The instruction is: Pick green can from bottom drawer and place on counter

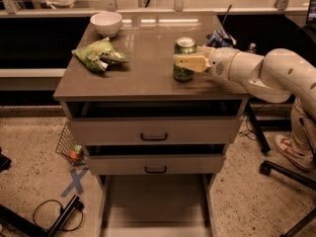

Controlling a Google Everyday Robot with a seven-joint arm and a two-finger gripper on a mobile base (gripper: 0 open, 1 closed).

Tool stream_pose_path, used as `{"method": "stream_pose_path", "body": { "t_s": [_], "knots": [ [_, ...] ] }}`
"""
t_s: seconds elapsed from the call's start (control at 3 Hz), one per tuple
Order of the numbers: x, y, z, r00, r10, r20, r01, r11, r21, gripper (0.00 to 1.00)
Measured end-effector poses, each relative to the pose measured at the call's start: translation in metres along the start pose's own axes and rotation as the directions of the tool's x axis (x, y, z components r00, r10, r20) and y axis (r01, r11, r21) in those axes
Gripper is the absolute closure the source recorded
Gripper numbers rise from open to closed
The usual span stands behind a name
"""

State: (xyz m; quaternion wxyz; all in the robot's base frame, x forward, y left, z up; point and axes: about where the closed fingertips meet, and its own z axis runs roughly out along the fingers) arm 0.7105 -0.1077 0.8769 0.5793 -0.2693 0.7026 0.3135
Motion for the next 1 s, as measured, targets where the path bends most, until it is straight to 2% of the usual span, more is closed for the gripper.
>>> {"method": "stream_pose_path", "body": {
  "t_s": [0.33, 0.67, 1.0],
  "knots": [
    [-0.0002, 0.0029, 0.0034, 1.000, 0.000, 0.000, 0.000, 1.0000, -0.007, 0.27],
    [-0.0003, 0.0044, 0.0052, 1.000, 0.000, 0.000, 0.000, 0.9999, -0.010, 0.04],
    [-0.0004, 0.0057, 0.0067, 1.000, 0.000, 0.000, 0.000, 0.9999, -0.013, 0.00]
  ]
}}
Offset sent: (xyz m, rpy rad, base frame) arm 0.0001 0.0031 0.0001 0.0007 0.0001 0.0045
